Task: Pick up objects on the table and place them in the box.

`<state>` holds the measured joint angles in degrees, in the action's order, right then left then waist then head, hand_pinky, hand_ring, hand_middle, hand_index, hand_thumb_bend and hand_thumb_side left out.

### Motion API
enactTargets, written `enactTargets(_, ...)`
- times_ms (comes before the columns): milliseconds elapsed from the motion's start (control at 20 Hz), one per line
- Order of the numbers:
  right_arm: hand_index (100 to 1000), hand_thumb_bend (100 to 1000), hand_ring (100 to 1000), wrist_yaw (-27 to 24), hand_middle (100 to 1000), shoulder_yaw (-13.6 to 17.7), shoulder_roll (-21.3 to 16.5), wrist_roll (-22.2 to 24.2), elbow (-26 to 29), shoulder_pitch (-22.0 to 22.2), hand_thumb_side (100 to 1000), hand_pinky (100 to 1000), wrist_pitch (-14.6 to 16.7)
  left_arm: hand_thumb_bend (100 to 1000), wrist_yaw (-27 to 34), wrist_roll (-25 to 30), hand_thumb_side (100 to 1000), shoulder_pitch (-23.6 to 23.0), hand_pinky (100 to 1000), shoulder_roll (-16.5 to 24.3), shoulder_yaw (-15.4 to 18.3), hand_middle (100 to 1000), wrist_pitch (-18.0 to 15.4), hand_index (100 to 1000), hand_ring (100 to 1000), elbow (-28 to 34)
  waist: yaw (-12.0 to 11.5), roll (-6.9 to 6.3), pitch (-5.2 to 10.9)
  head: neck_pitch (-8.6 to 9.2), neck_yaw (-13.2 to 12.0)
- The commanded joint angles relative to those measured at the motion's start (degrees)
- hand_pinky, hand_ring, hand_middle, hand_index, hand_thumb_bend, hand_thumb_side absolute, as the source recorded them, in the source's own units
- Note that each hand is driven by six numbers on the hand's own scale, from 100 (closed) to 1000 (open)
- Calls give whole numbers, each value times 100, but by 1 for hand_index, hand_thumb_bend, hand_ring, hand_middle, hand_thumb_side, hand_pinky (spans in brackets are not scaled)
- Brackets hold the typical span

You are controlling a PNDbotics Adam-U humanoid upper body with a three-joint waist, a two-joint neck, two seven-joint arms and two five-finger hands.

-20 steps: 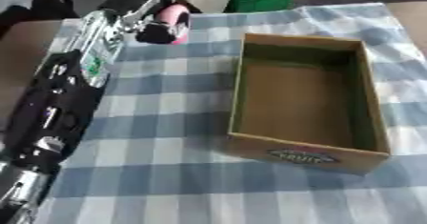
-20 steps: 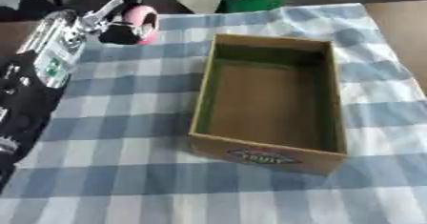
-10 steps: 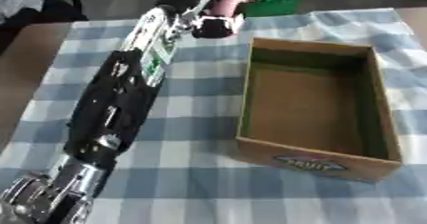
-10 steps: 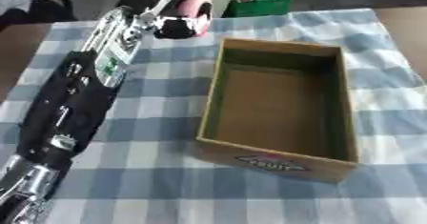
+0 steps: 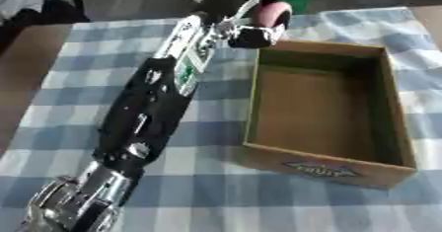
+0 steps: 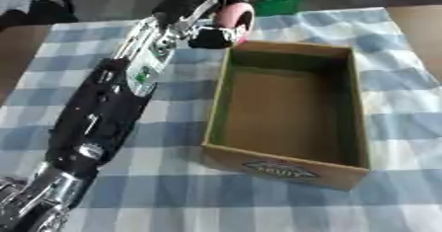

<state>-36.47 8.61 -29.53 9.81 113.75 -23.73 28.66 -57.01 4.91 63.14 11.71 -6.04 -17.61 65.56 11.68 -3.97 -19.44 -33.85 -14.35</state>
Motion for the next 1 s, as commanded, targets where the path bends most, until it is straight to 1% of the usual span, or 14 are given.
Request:
enactTargets(50,1000,100,954,-60,791,-5,-149,56,84,-89,1000,870,-73,100,269,7,322,78,289,-30,-72,406,-279,468,412,7,12,30,107,63,-29)
enactTargets(250,1000,100,957,-30,787,-32,-116,108,84,-106,1000,873,-161,100,442,137,323,22,302,-139,-145,410,-567,471,416,-170,32,24,96,66,-46)
enactTargets(550,1000,100,962,53,782,-67,-66,167,84,-117,1000,880,-311,100,397,399,316,-100,318,-307,-196,415,-910,476,419,-552,34,9,70,66,-28)
enactTargets(750,1000,100,963,61,782,-109,-46,203,84,-163,1000,882,-360,100,241,508,324,-202,318,-450,-222,417,-1025,477,419,-779,58,-1,38,85,-35)
enactTargets(1000,1000,100,964,30,782,-133,-30,224,84,-226,1000,883,-396,100,-81,400,341,-279,318,-565,-256,426,-1122,487,426,-833,96,-14,8,85,-53)
